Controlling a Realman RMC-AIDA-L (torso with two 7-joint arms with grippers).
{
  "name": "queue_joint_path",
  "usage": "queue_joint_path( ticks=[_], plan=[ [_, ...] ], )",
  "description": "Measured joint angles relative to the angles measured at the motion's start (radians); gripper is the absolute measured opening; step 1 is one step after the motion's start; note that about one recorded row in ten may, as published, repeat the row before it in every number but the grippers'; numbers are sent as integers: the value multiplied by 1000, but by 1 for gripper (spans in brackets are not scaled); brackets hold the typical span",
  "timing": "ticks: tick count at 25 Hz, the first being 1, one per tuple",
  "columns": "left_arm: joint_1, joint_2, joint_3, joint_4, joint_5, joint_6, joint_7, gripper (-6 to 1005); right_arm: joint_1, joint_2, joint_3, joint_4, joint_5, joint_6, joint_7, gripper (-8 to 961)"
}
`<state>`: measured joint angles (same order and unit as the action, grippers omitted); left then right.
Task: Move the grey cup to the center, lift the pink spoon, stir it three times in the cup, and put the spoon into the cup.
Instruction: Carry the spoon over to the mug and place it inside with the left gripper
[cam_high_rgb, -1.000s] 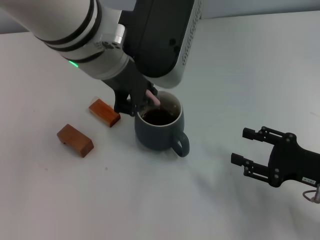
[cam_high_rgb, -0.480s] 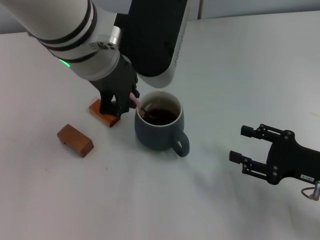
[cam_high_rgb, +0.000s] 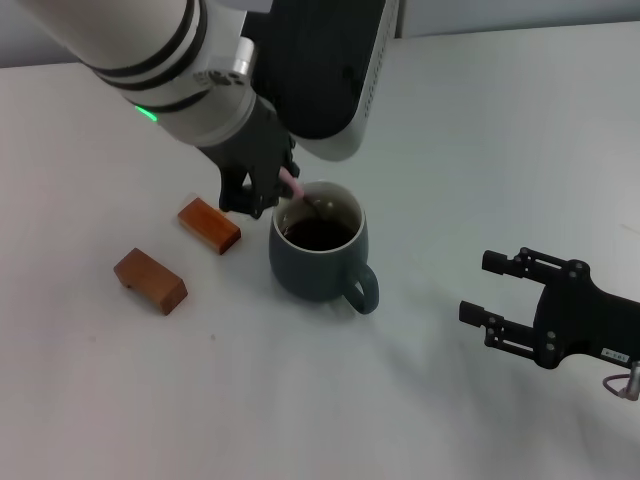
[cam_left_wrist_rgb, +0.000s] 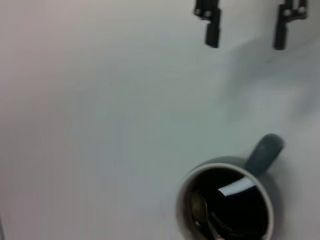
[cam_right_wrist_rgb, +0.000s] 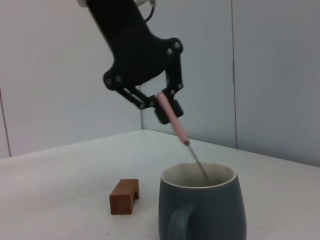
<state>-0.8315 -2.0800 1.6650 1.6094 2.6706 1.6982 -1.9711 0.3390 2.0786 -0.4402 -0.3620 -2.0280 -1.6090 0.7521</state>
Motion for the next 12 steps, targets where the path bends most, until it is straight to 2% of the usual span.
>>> queue_joint_path(
  ticks=[12],
  plan=[
    [-7,0,-5,-2,-4,93,-3,138,0,0,0,0,0,0,2,689]
  ],
)
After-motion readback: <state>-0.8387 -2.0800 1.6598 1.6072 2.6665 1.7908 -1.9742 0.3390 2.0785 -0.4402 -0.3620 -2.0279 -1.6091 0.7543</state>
